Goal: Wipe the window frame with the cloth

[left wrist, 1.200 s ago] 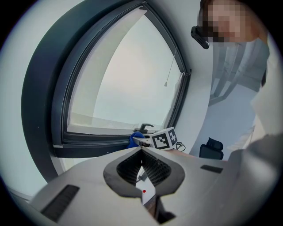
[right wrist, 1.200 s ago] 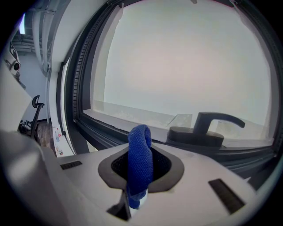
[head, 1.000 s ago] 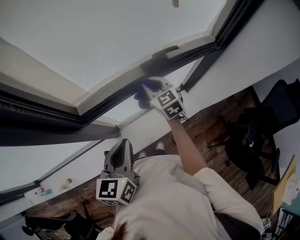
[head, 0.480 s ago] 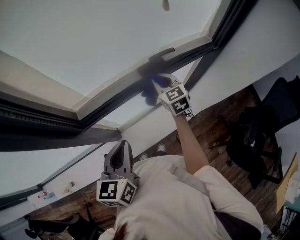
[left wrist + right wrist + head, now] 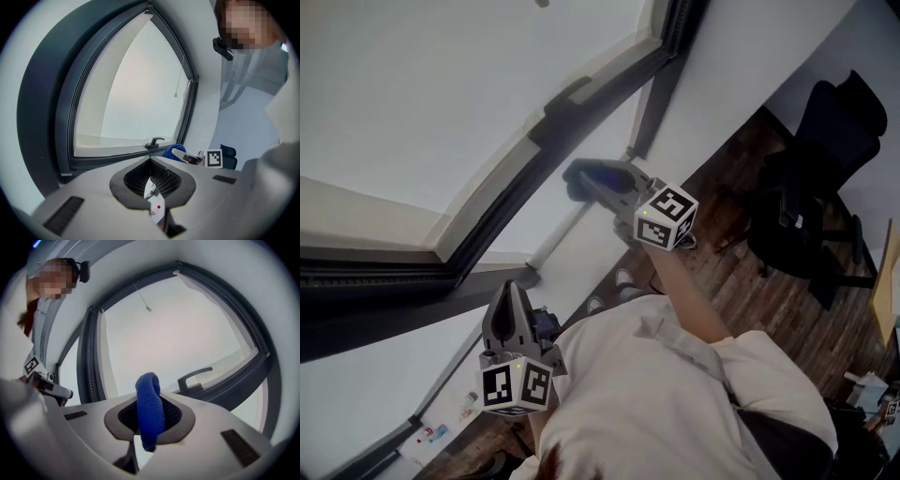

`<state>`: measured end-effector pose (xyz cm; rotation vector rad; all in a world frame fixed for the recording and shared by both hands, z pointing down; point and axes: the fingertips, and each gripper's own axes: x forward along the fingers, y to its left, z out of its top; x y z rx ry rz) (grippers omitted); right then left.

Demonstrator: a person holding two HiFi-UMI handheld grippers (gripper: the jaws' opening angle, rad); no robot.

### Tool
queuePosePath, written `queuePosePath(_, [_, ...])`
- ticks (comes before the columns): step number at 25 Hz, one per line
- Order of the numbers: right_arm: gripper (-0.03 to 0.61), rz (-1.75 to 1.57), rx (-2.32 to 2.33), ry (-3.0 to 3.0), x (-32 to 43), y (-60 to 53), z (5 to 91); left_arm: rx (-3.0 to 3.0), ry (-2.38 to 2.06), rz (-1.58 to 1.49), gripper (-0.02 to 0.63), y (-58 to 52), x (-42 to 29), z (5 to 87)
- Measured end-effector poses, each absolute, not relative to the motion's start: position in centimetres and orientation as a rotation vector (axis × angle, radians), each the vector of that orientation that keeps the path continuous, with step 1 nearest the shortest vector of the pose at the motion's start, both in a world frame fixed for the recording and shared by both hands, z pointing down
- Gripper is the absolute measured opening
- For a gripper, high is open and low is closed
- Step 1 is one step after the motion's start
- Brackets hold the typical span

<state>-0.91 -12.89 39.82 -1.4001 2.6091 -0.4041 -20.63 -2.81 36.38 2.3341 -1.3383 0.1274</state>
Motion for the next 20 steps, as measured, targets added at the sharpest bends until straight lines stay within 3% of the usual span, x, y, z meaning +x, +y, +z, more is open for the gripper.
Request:
queuePosePath(10, [0.044, -0.281, -1.473, 2.454, -2.0, -3.1, 35.9, 2.457, -1.154, 0.169, 0.005, -2.8, -21.8, 37.2])
queuePosePath(20, [0.044, -0.332, -1.536, 2.432, 4.1, 1.2, 37.1, 2.488, -1.181, 0.197, 0.005, -3.7, -17.7, 36.9])
